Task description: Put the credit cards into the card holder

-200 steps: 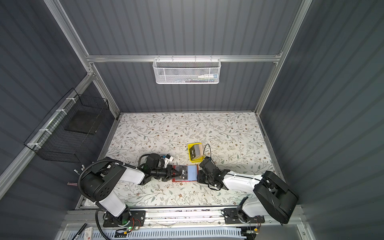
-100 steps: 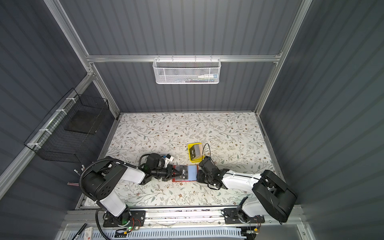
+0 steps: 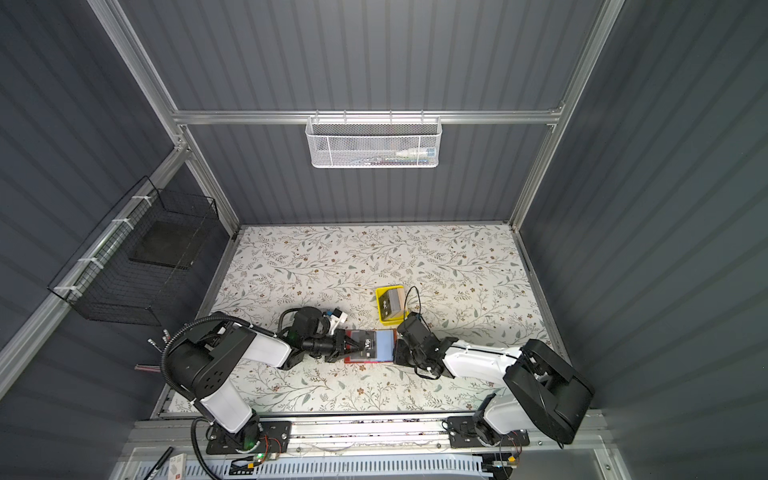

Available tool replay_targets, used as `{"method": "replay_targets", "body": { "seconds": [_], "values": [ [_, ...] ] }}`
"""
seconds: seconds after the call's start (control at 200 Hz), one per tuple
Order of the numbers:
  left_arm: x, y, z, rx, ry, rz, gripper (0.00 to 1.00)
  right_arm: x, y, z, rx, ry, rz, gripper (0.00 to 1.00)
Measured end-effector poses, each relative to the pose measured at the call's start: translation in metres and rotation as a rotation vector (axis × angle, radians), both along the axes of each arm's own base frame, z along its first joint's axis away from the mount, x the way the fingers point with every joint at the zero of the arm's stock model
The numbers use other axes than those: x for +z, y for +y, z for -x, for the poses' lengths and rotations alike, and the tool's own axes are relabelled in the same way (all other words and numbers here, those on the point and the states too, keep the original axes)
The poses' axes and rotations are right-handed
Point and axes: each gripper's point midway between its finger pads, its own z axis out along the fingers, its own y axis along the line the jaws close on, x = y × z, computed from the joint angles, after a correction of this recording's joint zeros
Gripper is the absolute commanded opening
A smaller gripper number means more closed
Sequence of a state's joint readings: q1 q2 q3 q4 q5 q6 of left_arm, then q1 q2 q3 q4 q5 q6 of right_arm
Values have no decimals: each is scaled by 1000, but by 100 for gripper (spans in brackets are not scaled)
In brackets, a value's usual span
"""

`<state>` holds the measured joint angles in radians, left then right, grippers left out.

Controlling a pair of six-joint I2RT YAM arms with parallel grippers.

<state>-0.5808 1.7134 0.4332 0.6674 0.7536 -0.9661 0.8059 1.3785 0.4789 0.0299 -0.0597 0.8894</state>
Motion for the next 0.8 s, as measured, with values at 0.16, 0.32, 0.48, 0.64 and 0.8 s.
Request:
{"method": "replay_targets", "body": {
  "seconds": [0.16, 0.32, 0.48, 0.64, 0.8],
  "values": [
    [1, -2, -1, -4, -3, 1, 4, 0, 0, 0, 0, 0, 0, 17],
    [-1, -3, -1, -3, 8, -15, 8, 0, 0, 0, 0, -1, 1, 17],
    [-4, -3, -1, -5, 19, -40, 13, 0, 0, 0, 1, -2, 2, 17],
    [-2, -3, -4, -2, 13, -66, 18, 0, 0, 0, 1, -4, 4, 17],
    [0, 0, -7, 3, 4, -113, 24, 0, 0, 0, 1, -5, 4, 16]
  ]
}}
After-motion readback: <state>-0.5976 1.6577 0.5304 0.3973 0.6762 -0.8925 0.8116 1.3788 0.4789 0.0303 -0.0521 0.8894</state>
